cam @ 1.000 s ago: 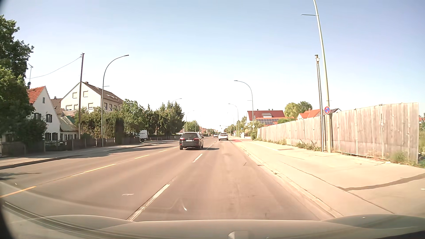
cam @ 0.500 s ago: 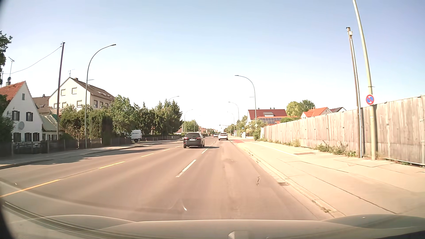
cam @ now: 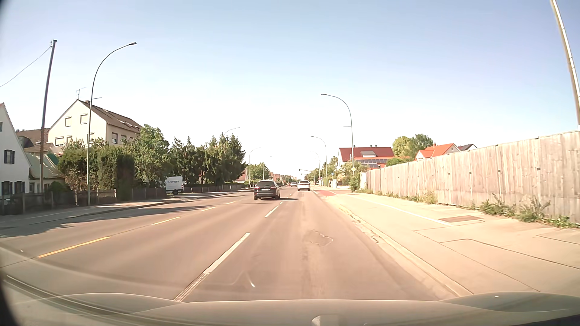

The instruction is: Follow the waypoints while adhering to traffic rules and regulations

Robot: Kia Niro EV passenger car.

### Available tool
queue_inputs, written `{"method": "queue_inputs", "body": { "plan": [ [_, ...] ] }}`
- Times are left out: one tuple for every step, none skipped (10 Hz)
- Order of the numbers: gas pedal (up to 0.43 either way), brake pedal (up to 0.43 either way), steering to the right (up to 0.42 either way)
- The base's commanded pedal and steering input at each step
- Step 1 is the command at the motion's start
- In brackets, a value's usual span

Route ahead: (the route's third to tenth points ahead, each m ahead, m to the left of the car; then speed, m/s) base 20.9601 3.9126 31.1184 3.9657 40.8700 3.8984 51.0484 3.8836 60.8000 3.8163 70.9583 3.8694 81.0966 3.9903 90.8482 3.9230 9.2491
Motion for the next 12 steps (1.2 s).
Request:
{"method": "queue_inputs", "body": {
  "plan": [
    [0.098, 0.0, -0.006],
    [0.098, 0.0, -0.006],
    [0.098, 0.0, -0.005],
    [0.11, 0.0, -0.005],
    [0.118, 0.0, -0.005],
    [0.118, 0.0, -0.004],
    [0.138, 0.0, -0.003],
    [0.15, 0.0, -0.003],
    [0.15, 0.0, -0.003],
    [0.15, 0.0, -0.001],
    [0.15, 0.0, 0.0],
    [0.157, 0.0, -0.001]
  ]
}}
